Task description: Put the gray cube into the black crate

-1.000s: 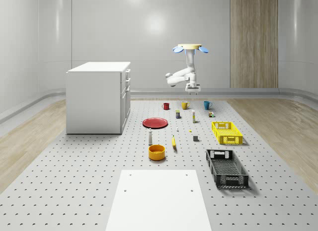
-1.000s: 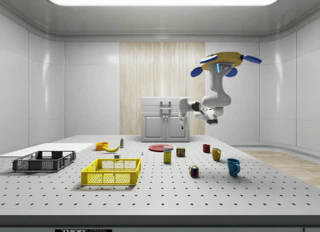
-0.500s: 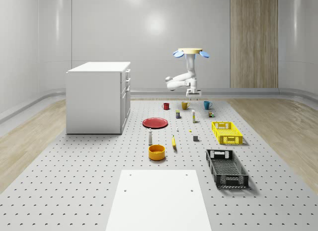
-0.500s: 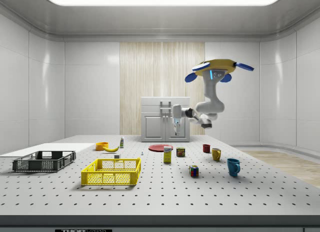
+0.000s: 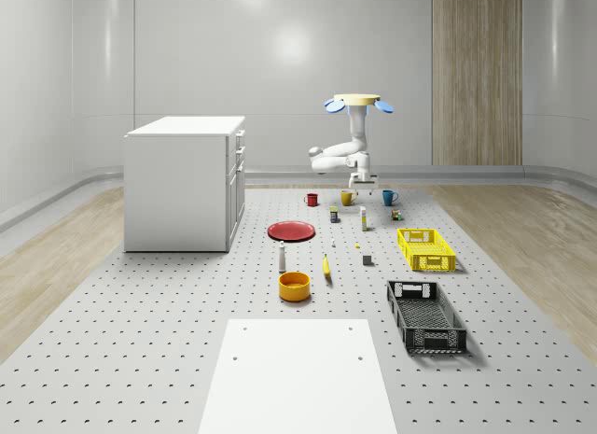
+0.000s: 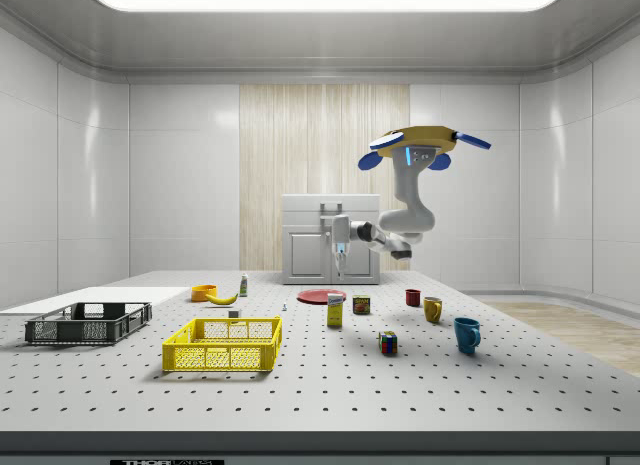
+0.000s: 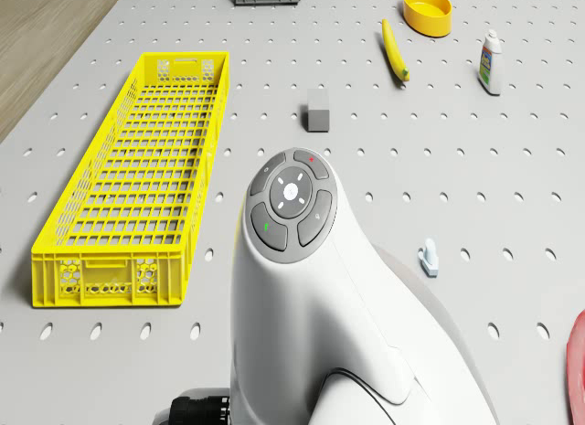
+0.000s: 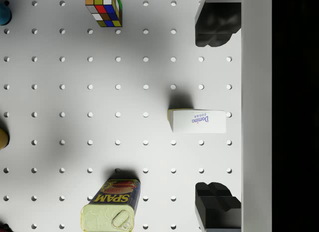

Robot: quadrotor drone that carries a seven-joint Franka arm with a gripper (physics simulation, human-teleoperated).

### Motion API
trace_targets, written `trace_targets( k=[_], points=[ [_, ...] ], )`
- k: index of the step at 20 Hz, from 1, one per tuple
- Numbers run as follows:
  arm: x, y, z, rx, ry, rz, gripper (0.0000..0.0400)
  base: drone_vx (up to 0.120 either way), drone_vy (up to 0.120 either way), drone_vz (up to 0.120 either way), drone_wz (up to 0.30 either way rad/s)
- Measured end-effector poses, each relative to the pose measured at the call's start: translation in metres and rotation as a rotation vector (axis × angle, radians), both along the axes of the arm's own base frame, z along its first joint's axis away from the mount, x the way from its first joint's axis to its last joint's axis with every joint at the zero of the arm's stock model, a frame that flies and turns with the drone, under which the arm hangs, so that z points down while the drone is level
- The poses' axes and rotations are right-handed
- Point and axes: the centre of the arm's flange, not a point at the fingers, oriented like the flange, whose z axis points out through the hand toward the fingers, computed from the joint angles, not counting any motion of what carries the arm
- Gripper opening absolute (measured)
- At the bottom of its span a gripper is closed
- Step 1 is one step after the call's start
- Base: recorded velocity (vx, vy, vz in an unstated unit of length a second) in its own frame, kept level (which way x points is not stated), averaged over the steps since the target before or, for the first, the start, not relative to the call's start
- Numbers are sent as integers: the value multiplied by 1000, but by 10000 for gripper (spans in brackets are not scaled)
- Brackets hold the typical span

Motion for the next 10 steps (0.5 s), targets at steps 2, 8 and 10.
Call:
trace_targets(
  k=[2, 8, 10],
  points=[
    [0, 0, 0, 0, 0, 0, 400, 120, 0, 0, 0],
    [0, 0, 0, 0, 0, 0, 400, 120, 0, -7, 0],
    [0, 0, 0, 0, 0, 0, 400, 120, 0, -120, 0]
  ],
)
